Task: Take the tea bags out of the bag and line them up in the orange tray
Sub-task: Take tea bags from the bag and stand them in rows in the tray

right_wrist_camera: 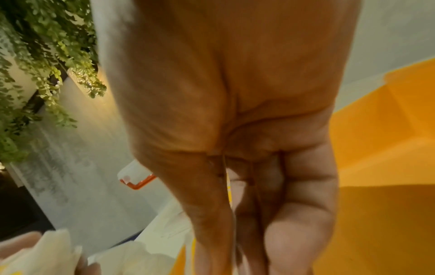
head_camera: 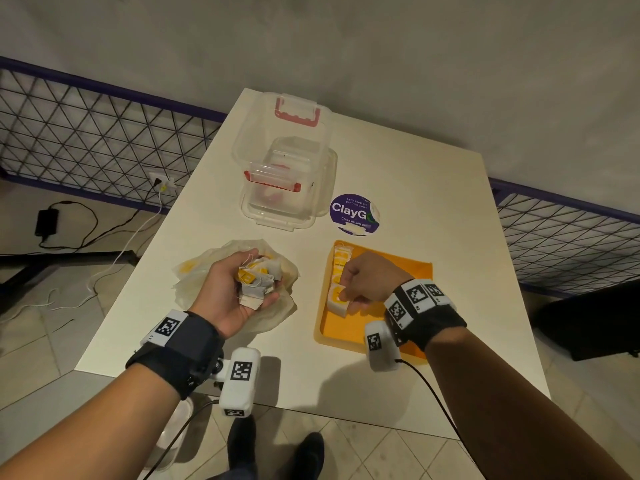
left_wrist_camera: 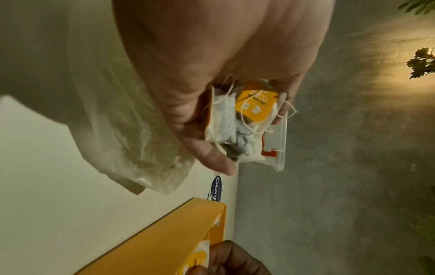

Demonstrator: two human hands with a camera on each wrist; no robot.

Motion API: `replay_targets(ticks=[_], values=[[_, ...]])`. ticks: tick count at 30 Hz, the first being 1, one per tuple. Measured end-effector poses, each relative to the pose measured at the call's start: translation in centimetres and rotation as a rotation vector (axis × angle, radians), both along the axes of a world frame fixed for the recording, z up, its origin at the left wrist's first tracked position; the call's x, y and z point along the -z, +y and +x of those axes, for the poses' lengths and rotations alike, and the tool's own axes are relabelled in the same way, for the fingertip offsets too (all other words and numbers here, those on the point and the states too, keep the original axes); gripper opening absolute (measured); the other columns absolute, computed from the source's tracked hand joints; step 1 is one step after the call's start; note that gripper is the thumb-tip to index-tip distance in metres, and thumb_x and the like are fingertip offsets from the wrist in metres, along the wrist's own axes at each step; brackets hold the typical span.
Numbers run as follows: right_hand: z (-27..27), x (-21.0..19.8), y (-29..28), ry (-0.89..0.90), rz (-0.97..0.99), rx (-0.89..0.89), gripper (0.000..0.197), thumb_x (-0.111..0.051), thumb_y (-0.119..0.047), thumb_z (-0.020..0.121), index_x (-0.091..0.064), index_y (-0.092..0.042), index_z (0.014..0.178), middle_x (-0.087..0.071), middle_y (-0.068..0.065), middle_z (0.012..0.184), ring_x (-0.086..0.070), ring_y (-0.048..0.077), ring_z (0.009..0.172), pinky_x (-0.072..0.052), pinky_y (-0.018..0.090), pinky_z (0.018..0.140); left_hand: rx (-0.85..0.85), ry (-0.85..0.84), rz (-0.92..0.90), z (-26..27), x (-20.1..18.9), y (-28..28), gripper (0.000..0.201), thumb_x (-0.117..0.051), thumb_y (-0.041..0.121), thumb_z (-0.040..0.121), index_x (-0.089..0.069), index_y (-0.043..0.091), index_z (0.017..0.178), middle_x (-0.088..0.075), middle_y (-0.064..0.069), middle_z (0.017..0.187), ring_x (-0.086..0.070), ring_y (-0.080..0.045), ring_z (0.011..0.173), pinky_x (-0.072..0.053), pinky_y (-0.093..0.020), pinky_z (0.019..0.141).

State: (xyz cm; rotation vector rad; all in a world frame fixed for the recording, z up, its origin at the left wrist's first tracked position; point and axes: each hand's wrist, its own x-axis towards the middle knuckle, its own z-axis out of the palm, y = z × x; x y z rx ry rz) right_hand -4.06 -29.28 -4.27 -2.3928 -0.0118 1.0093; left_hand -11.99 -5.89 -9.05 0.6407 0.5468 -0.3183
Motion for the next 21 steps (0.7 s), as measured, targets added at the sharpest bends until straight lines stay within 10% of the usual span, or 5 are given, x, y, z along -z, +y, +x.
replay_targets(ticks=[5, 11, 21], values=[[-0.4, -0.4, -0.1, 0.216, 0.017, 0.057, 0.017, -0.076, -0.002, 0.082, -0.07, -0.005, 0.098, -0.074, 0.013, 0.07, -0.076, 0.027, 0.074, -0.055, 0.023, 0.053, 0.01, 0.002, 0.026, 0.1, -0.1, 0.0, 0.017, -0.055, 0.03, 0.092, -0.064, 0.017, 0.1, -0.068, -0.011, 0.095, -0.065, -0.028, 0.088, -0.058, -0.035, 0.068], [0.0, 1.5, 0.6, 0.03, -0.098, 0.04, 0.017, -0.077, -0.004, 0.081, -0.068, -0.005, 0.096, -0.076, 0.018, 0.083, -0.073, 0.024, 0.062, -0.06, 0.032, 0.064, -0.012, 0.005, 0.007, 0.1, 0.0, 0.3, 0.024, -0.054, 0.029, 0.093, -0.058, 0.019, 0.115, -0.067, -0.011, 0.1, -0.067, -0.028, 0.089, -0.059, -0.037, 0.068], [0.4, 1.4, 1.4, -0.098, -0.135, 0.038, 0.015, -0.076, -0.009, 0.084, -0.063, -0.007, 0.09, -0.075, 0.012, 0.073, -0.071, 0.019, 0.055, -0.062, 0.033, 0.06, -0.004, 0.009, 0.016, 0.0, -0.6, -0.1, 0.017, -0.054, 0.029, 0.093, -0.065, 0.016, 0.096, -0.069, -0.011, 0.092, -0.067, -0.028, 0.086, -0.058, -0.035, 0.069]])
